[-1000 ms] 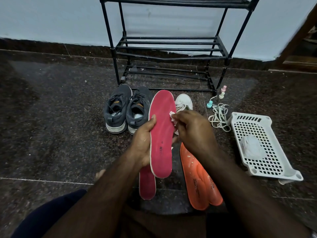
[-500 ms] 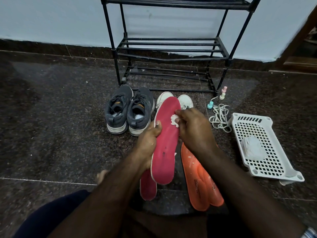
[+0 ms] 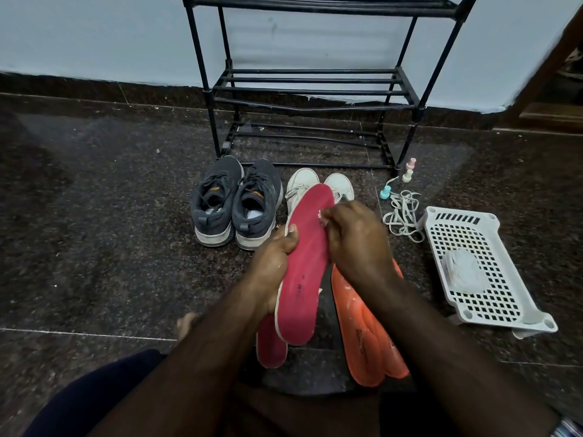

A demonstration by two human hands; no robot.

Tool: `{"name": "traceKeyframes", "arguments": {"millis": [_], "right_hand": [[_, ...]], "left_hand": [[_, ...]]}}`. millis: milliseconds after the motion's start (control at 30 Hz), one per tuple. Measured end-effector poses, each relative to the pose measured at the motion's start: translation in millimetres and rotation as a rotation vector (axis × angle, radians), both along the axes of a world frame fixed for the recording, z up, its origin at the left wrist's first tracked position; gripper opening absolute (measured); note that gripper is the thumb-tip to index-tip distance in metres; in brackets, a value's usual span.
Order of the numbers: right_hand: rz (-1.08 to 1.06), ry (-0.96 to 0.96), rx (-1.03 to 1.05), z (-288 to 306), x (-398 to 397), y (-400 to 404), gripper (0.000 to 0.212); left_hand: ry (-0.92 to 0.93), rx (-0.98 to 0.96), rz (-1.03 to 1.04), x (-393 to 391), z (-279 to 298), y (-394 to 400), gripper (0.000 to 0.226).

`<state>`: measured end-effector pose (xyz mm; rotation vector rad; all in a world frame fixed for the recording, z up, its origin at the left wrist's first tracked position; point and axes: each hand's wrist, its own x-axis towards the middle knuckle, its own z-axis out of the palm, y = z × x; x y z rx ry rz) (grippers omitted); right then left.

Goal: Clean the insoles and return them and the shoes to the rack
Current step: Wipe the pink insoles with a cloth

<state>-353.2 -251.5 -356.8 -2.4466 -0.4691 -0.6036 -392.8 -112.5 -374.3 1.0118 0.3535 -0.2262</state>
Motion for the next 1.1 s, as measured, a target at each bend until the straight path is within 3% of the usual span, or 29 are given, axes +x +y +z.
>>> {"name": "traceKeyframes", "arguments": {"millis": [200, 333, 467, 667, 800, 900, 1000, 1100], "right_hand": [[0.24, 0.107, -0.095, -8, -28, 16, 0.014], [0.111, 0.022, -0.035, -2, -11, 7, 0.003], [-0.008, 0.012, 0.029, 3, 2, -7, 0.006], [0.243, 0.053, 0.019, -2, -24, 14, 0.015], [0.264, 0.031, 0.04, -2, -22, 13, 0.015], [0.297, -0.022, -0.007, -4, -21, 13, 0.016], [0.166, -0.13, 0.03, -3, -4, 6, 0.012], [0.029, -0.063, 0.153, 2, 2, 2, 0.013]], "left_hand": [[0.048, -0.099, 0.042, 3, 0, 3, 0.03], [0.061, -0.018, 0.02, 3, 1, 3, 0.036], [0.029, -0.005, -0.04, 2, 2, 5, 0.034], [0.053, -0.147, 0.0, 1, 9, 4, 0.037], [0.068, -0.247, 0.006, 2, 7, 5, 0.056], [0.1, -0.287, -0.052, 1, 7, 1, 0.056], [0.069, -0.295, -0.077, -3, 8, -2, 0.051], [0.043, -0.27, -0.072, -3, 10, -4, 0.046]]}}
